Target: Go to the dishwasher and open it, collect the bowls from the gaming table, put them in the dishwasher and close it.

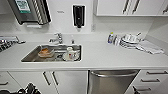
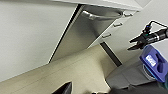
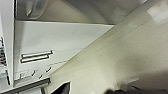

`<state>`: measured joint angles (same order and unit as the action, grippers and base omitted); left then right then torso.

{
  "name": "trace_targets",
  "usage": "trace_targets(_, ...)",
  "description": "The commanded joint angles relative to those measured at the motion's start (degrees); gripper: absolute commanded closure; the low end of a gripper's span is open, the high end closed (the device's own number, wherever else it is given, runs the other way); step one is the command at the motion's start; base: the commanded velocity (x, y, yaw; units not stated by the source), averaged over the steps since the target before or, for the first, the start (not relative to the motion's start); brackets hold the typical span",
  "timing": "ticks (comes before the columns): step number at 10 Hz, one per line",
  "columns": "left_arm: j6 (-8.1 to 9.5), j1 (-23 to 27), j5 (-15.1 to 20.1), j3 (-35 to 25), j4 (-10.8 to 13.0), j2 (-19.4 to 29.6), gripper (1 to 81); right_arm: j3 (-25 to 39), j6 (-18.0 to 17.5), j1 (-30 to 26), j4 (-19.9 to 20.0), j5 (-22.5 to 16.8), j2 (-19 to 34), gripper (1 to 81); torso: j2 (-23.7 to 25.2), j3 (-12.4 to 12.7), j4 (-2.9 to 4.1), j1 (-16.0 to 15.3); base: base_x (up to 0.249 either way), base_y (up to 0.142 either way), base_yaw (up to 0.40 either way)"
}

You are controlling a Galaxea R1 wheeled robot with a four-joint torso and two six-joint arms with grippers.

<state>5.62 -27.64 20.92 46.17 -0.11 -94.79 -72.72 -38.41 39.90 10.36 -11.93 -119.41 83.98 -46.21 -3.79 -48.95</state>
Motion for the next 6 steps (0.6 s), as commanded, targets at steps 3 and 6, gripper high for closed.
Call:
trace_targets(3, -0.35, 5.1, 1.4, -1.3, 0.4, 2.1, 1.0, -8.1, -15.4, -13.6, 0.4, -7.0, -5.6, 1.0, 0.0, 0.0, 0.0, 0.0, 0.0, 0.0, 0.0)
trace_targets(6, -0.35, 4.9, 1.5, -1.2, 0.5, 2.2, 1.0, -13.7, -24.0, -16.8, 0.3, -6.9, -6.7, 1.0, 0.0, -0.1, 0.0, 0.0, 0.0, 0.0, 0.0)
